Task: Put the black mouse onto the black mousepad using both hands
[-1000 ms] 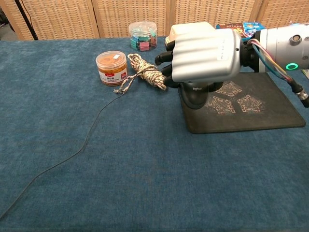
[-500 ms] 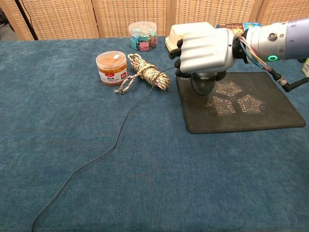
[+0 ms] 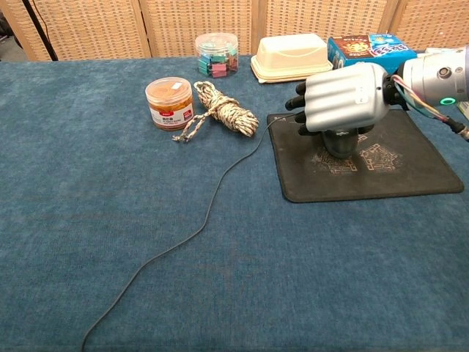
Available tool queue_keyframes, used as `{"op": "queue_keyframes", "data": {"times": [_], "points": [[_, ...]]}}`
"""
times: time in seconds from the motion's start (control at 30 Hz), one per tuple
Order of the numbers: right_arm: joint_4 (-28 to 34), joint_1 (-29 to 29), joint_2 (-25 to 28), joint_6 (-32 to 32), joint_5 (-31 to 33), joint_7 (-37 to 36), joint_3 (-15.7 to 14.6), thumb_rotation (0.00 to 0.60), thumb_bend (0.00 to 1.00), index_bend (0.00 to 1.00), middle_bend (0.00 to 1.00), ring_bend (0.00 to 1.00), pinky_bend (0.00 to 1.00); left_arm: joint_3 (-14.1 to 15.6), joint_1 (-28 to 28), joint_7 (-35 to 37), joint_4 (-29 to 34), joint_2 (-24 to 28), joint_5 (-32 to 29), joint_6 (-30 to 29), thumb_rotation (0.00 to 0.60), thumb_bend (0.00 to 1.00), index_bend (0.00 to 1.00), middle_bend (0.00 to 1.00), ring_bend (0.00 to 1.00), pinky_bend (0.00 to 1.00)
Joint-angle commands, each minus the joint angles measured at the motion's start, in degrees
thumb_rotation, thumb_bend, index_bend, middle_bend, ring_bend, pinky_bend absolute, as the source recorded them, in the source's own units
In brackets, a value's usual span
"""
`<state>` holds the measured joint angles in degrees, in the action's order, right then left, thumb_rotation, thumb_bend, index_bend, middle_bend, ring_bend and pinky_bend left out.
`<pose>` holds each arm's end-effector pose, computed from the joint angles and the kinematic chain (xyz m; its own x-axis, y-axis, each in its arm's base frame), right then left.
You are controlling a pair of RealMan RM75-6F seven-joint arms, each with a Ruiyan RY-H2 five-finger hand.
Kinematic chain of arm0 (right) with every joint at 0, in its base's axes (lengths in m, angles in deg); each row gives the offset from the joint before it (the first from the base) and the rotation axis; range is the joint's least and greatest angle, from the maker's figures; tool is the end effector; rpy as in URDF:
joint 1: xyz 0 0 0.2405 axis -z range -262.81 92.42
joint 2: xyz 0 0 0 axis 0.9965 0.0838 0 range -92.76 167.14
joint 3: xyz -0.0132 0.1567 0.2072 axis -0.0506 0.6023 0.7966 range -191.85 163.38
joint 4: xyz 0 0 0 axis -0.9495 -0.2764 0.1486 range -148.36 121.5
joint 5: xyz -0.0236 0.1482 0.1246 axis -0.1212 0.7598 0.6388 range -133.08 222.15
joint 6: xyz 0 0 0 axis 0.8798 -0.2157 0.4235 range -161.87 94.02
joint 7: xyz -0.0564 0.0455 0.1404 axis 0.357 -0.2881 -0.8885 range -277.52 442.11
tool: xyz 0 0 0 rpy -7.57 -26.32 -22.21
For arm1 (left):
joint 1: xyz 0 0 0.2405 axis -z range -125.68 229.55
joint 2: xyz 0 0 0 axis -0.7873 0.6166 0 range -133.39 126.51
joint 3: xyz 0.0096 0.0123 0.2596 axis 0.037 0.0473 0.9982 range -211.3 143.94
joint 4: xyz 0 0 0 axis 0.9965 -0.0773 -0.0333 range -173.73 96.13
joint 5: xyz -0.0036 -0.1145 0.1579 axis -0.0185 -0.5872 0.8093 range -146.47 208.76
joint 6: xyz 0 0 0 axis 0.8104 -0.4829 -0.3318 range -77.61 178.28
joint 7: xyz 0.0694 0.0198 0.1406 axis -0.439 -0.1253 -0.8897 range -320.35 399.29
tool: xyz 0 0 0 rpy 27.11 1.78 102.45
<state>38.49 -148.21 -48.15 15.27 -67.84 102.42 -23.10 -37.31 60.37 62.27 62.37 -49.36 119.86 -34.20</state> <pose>-0.1336 -0.4139 -0.0022 0.8146 0.5748 0.0778 0.4081 -0.6632 0.6274 -0.2686 0.2118 0.2544 0.1760 0.0010 0.9844 0.9770 -0.1225 -0.1746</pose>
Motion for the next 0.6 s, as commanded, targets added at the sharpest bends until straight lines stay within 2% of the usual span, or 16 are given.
{"op": "queue_keyframes", "data": {"times": [0.03, 0.47, 0.53, 0.6], "points": [[-0.37, 0.08, 0.35, 0.34, -0.30, -0.73, -0.68, 0.600, 0.08, 0.59, 0.40, 0.20, 0.30, 0.01, 0.03, -0.21, 0.13, -0.01, 0.03, 0.05, 0.600, 0.26, 0.00, 0.00, 0.00, 0.00], [-1.00, 0.62, 0.97, 0.91, -0.87, -2.52, -2.98, 0.600, 0.08, 0.58, 0.38, 0.16, 0.27, -0.11, 0.09, -0.62, 0.28, -0.06, -0.30, 0.27, 0.600, 0.26, 0.00, 0.00, 0.00, 0.00], [-1.03, 0.71, 0.90, 0.86, -0.87, -2.68, -3.22, 0.600, 0.08, 0.54, 0.37, 0.15, 0.27, -0.13, 0.15, -0.65, 0.36, -0.04, -0.38, 0.40, 0.600, 0.26, 0.00, 0.00, 0.00, 0.00], [-1.23, 0.81, 0.73, 1.04, -0.87, -2.67, -3.31, 0.600, 0.08, 0.45, 0.32, 0.11, 0.26, -0.12, 0.16, -0.78, 0.44, -0.05, -0.28, 0.40, 0.600, 0.26, 0.00, 0.00, 0.00, 0.00]]}}
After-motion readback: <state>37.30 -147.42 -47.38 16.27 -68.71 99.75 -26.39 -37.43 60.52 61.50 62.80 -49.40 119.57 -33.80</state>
